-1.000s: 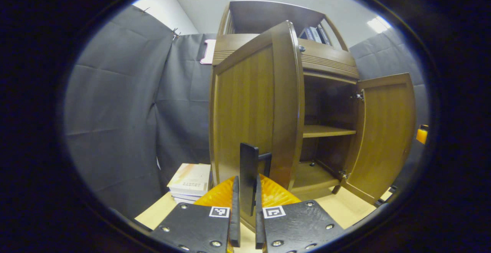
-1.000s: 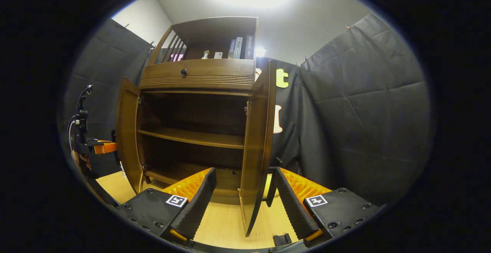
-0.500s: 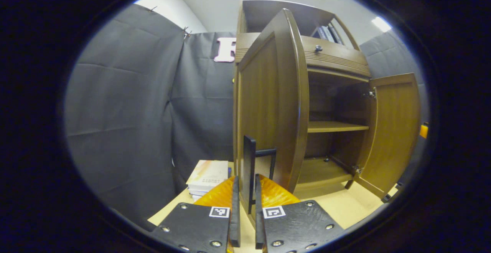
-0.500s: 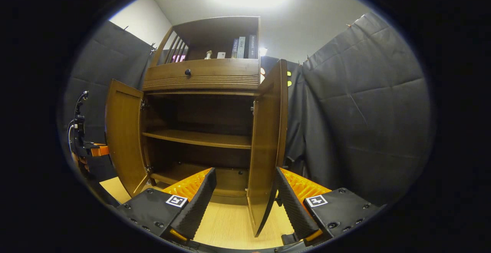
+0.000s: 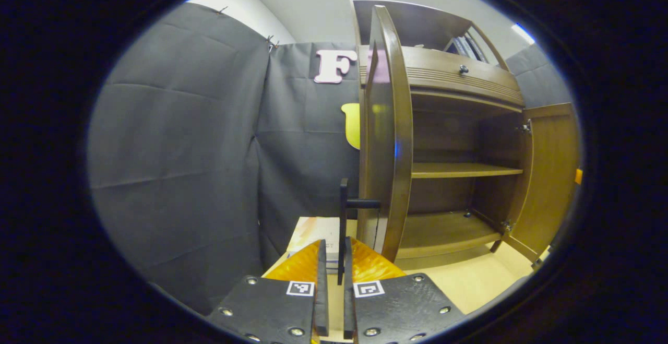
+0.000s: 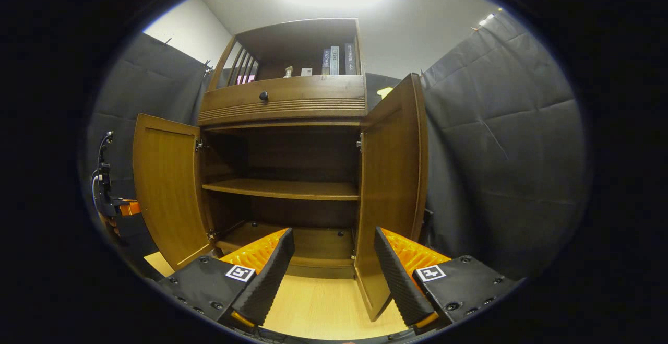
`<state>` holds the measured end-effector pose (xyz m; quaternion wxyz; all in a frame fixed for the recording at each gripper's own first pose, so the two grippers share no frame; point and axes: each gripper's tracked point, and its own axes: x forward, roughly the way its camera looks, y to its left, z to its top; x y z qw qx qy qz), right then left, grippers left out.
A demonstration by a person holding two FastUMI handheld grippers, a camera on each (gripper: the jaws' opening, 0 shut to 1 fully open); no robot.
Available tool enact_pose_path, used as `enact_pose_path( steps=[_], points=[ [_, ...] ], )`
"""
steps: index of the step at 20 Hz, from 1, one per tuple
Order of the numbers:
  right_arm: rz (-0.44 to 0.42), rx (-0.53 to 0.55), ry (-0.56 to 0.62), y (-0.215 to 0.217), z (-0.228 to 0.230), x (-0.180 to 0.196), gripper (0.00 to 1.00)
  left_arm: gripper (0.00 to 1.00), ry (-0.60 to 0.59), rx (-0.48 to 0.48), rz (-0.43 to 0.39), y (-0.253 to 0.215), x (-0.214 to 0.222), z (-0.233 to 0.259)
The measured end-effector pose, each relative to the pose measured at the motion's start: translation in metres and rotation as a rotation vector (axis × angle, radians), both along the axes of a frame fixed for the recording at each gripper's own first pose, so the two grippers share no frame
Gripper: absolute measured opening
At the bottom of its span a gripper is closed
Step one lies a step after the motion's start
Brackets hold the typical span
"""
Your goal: Open the right door of the double-door shoe cabinet with the right hand, and open the left door with the left hand.
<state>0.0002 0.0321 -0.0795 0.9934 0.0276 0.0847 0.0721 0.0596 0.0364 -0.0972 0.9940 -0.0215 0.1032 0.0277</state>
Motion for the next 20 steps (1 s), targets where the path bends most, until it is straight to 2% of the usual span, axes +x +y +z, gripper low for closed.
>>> enact_pose_path(
  steps=[4, 7, 11, 17, 20],
  points=[
    [-0.021, -0.007, -0.028, 0.011, 0.000, -0.001, 0.94, 0.13, -0.017, 0.028, -0.005, 0.017, -0.003, 0.001],
    [-0.019, -0.017, -0.041, 0.012, -0.002, -0.001, 0.94, 0.13, -0.009, 0.051, 0.039, 0.042, -0.016, -0.001],
    [0.001, 0.008, -0.051, -0.003, 0.005, -0.007, 0.94, 0.12, -0.047, 0.071, 0.104, 0.050, -0.046, 0.031],
    [-0.002, 0.025, -0.059, -0.033, 0.012, -0.023, 0.98, 0.12, -0.077, 0.055, 0.094, 0.011, -0.097, 0.058],
    [-0.006, -0.002, -0.052, -0.044, 0.011, -0.031, 0.92, 0.12, -0.076, 0.062, 0.075, -0.004, -0.117, 0.064]
  ],
)
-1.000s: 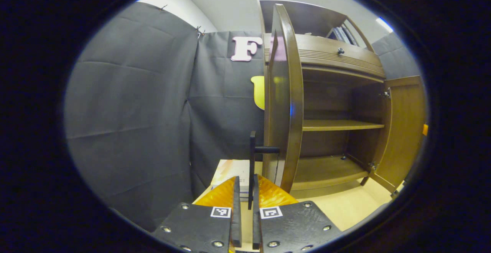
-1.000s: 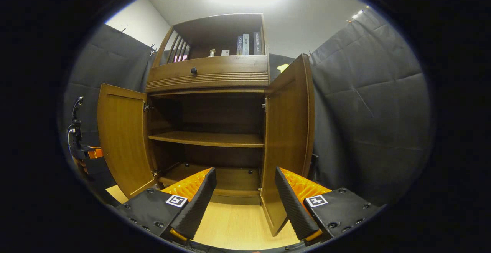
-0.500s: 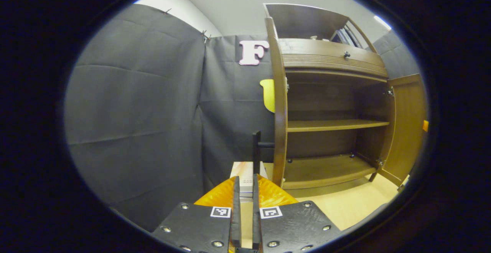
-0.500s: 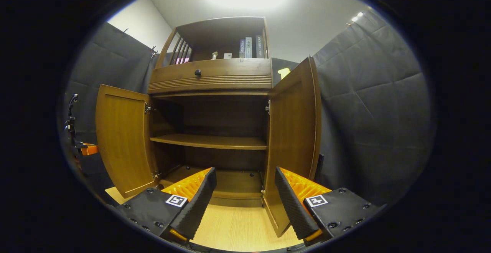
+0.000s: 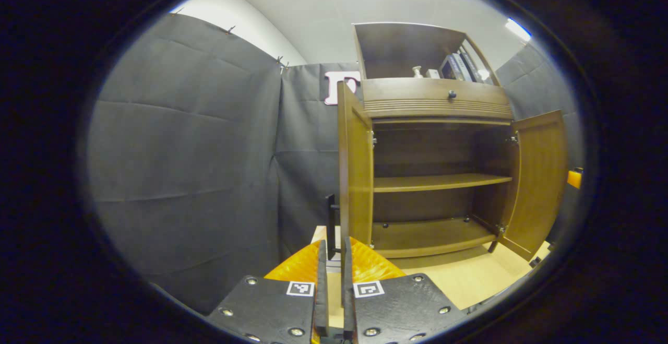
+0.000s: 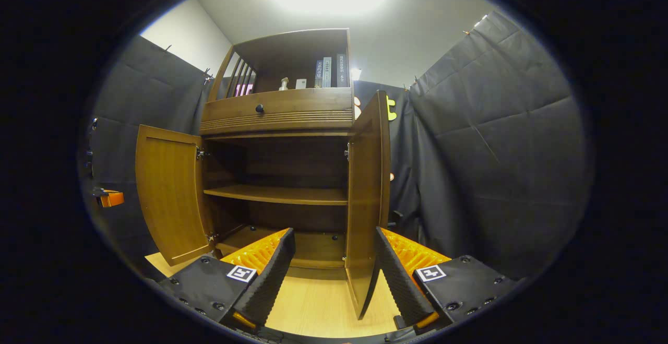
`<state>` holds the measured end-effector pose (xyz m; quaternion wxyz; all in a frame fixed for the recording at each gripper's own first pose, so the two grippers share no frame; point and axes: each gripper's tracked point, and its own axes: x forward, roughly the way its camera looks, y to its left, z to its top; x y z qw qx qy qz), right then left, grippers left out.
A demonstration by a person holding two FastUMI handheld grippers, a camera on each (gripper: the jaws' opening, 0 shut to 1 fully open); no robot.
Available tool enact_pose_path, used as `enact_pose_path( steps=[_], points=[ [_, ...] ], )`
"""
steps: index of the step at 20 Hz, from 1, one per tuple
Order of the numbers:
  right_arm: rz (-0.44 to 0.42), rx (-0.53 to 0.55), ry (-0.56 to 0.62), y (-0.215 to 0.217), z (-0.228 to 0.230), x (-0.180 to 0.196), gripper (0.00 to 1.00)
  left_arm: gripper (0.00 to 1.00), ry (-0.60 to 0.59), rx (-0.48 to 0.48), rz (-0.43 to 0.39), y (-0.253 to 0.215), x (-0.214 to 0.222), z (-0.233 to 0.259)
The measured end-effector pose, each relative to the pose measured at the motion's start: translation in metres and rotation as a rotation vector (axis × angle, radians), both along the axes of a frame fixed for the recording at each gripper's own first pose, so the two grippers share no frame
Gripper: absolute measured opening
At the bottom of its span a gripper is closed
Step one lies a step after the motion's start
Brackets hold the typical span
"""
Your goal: Open the right door of the double-door shoe cabinet with the right hand, and open the left door with the left hand.
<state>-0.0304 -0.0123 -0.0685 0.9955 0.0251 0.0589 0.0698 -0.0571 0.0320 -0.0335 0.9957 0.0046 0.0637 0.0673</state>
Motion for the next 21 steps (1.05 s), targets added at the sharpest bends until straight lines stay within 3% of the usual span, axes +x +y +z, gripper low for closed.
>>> enact_pose_path(
  steps=[7, 10, 13, 18, 21],
  points=[
    [0.014, 0.011, 0.004, -0.002, -0.005, -0.021, 0.92, 0.12, -0.014, 0.035, -0.023, -0.022, -0.022, 0.008],
    [0.006, 0.017, 0.003, -0.003, -0.005, -0.020, 0.98, 0.12, -0.033, 0.050, -0.026, -0.027, -0.026, 0.011],
    [-0.002, 0.028, 0.003, -0.007, -0.003, -0.022, 0.92, 0.13, -0.052, 0.060, -0.033, -0.032, -0.024, 0.016],
    [-0.012, 0.035, -0.006, -0.011, 0.002, -0.024, 0.95, 0.36, -0.079, 0.075, -0.050, -0.038, -0.026, 0.025],
    [-0.013, 0.038, -0.005, -0.010, 0.002, -0.026, 0.92, 0.36, -0.083, 0.080, -0.052, -0.040, -0.031, 0.024]
  ],
)
